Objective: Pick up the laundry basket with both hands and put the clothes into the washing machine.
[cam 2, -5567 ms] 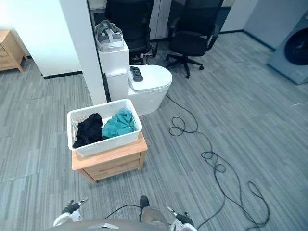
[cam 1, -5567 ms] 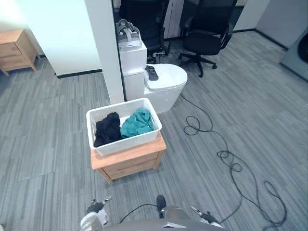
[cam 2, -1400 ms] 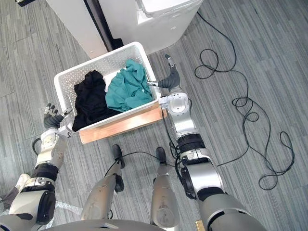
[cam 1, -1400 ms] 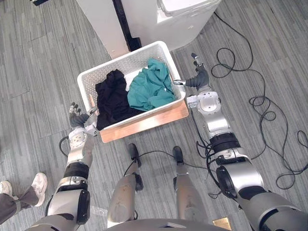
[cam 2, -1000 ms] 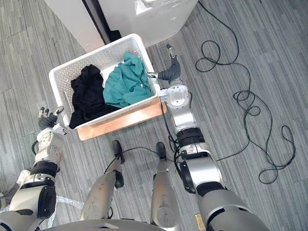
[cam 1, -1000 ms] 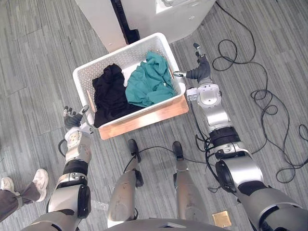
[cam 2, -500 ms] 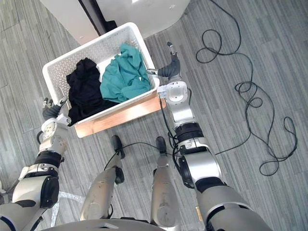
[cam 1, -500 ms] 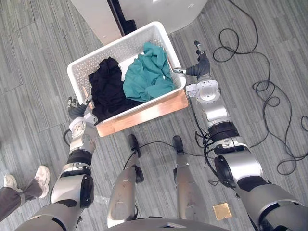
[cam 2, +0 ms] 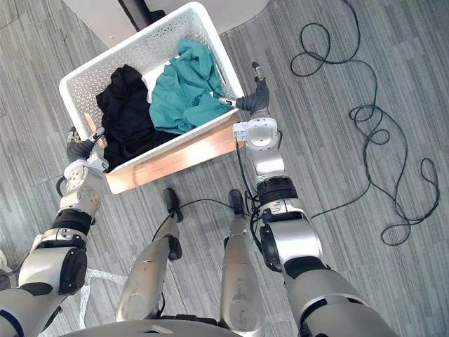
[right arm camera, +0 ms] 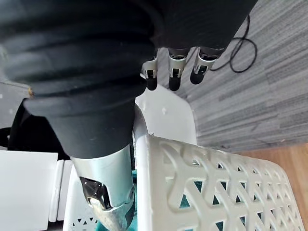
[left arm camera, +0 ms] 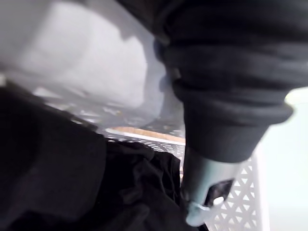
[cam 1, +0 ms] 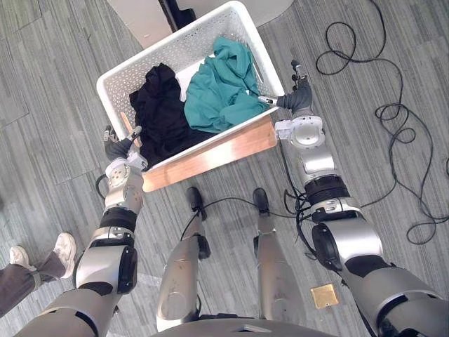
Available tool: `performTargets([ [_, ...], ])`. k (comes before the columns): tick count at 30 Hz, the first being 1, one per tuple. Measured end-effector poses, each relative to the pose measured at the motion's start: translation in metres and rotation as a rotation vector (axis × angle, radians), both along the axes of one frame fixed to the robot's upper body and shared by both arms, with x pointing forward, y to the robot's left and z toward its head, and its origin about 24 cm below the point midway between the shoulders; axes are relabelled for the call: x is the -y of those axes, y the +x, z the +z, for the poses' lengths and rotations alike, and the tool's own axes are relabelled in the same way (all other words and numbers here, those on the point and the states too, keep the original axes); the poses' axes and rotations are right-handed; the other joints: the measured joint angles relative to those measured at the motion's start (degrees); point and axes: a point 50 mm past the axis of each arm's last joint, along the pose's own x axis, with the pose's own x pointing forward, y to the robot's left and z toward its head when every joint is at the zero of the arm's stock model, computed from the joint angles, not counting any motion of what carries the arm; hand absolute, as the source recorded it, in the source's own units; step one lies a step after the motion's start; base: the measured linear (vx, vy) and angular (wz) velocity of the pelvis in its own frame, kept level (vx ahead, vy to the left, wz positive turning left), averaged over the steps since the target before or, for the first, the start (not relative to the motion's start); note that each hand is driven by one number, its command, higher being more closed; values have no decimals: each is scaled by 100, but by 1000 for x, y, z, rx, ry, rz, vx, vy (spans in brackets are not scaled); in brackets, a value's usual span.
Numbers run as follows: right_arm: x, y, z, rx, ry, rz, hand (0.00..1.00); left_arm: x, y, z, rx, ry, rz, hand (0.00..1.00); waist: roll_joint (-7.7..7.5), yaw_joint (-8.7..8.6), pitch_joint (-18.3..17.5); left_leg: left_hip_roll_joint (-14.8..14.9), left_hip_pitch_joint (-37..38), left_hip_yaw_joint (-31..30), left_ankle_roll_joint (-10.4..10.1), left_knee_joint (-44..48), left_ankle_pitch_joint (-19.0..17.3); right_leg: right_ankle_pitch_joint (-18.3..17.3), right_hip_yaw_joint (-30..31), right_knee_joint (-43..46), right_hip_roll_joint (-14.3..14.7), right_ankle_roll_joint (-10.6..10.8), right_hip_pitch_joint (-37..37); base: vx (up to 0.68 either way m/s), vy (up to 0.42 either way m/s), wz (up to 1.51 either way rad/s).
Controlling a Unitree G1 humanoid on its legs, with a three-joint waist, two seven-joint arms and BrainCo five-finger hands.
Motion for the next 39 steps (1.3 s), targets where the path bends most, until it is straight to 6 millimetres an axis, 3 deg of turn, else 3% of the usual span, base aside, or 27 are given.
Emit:
performTargets([
  [2,0,0,-1,-3,-2,1,0,0,0,-1,-5,-1,-2,100,0,-4,0,-3,1,8,-6,0,-5,-15,11,33,-2,12,-18,-32,-37,-2],
  [3,0,0,-1,-3,-3,1,100,1,1,0,-4,-1,-4,100,0,-1,0,-3,1,10,-21,0,-17,-22,14,49,-2,15,-29,-30,-41,-1],
  [14,-8,-1,-1,5,-122,39,100,0,3,-2,-32,6,-8,100,0,1,0,-8,11,50,-24,0,-19,-22,48,71,-3,18,-48,-15,-54,-1],
  [22,-1,-1,-4,-12,-186,27,100,2,6,-2,-73,67,-39,100,0,-23,0,-13,112,46,31,0,29,-21,35,77,-9,16,53,-7,-69,0],
  [31,19,-8,-30,-107,-248,44,100,9,5,-14,-136,93,-99,100,-1,-162,0,-10,284,-144,13,-1,23,-26,-151,62,-26,7,332,-32,-65,9],
  [39,27,-17,-60,-169,-134,87,100,7,-4,-33,-191,105,-135,100,-6,-169,-3,-8,429,-226,13,-1,23,-36,-248,22,-39,-3,543,-37,-59,5],
])
